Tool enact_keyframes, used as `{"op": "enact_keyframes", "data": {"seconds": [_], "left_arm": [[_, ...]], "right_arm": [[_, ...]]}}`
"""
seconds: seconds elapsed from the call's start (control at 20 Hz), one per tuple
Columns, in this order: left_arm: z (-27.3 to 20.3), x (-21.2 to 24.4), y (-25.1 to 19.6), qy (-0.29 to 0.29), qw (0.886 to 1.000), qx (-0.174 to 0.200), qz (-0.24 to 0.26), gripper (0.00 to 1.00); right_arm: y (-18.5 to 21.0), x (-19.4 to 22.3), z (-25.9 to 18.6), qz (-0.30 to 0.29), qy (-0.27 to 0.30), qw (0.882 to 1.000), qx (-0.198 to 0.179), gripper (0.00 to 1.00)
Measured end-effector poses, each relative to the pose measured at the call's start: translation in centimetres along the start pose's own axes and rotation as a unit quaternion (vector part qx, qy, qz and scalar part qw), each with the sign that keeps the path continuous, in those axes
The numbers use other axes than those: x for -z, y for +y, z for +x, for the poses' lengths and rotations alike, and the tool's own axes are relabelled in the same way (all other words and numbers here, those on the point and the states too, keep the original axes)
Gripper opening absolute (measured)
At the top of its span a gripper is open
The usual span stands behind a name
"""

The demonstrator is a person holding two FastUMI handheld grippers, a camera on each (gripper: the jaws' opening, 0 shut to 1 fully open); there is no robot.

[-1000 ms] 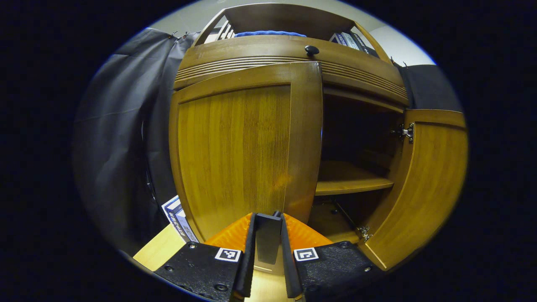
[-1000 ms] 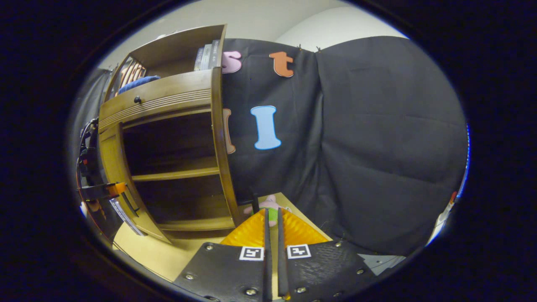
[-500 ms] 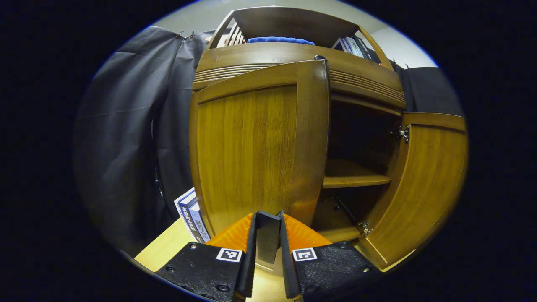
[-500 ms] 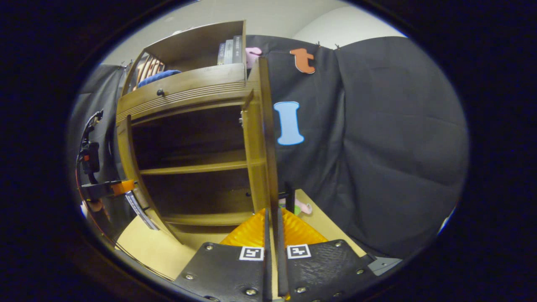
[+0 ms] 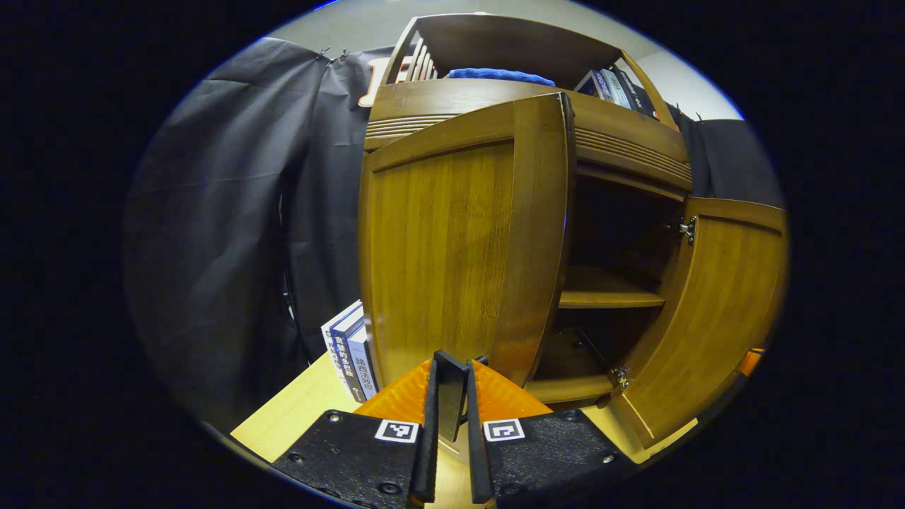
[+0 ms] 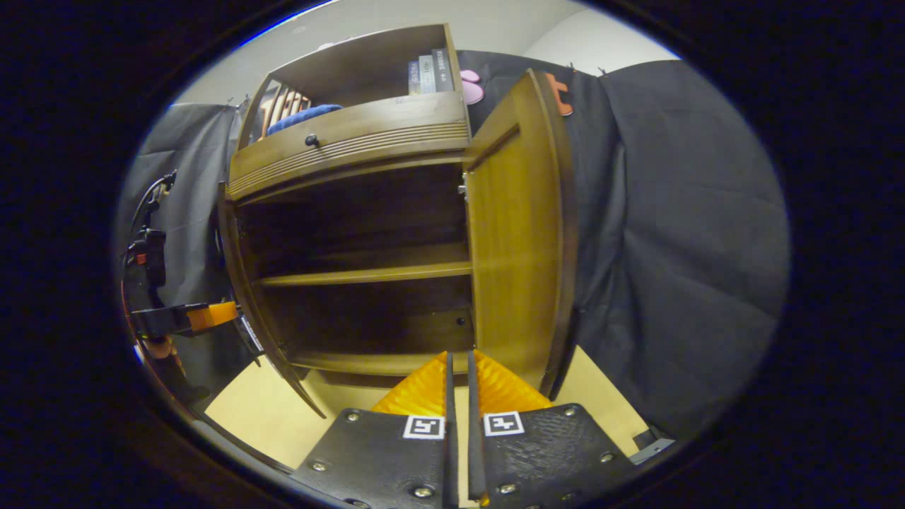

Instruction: Open the right door of the double-door shoe cabinet with the right hand, and open the left door with the left hand.

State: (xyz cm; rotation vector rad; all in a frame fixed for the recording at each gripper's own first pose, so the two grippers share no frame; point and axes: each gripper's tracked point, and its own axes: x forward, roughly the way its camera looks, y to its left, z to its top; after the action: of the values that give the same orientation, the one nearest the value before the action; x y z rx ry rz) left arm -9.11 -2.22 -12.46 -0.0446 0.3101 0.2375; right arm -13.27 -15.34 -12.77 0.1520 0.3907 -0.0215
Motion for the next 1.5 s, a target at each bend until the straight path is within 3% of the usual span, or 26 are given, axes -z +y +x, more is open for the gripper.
{"op": "enact_keyframes", "data": {"seconds": [0.2, 0.75, 1.0, 1.4, 1.5], "left_arm": [[-1.0, 0.1, 1.4, 0.002, 1.0, -0.013, 0.005, 0.12], [-3.1, 0.1, 5.3, 0.008, 0.998, -0.06, 0.003, 0.02], [-3.6, 0.1, 6.7, 0.008, 0.997, -0.074, -0.001, 0.04], [-4.9, -0.2, 11.7, 0.002, 0.99, -0.14, 0.008, 0.02], [-4.8, -0.3, 11.9, -0.006, 0.991, -0.131, 0.003, 0.01]], "right_arm": [[2.2, 0.2, 1.3, -0.006, 0.006, 0.999, -0.032, 0.06], [5.8, 1.2, 3.2, -0.011, 0.023, 0.995, -0.095, 0.06], [7.1, 1.4, 4.3, -0.011, 0.027, 0.993, -0.116, 0.06], [9.1, 1.2, 5.9, -0.012, 0.031, 0.988, -0.149, 0.06], [9.8, 1.2, 6.2, -0.012, 0.033, 0.987, -0.157, 0.06]]}}
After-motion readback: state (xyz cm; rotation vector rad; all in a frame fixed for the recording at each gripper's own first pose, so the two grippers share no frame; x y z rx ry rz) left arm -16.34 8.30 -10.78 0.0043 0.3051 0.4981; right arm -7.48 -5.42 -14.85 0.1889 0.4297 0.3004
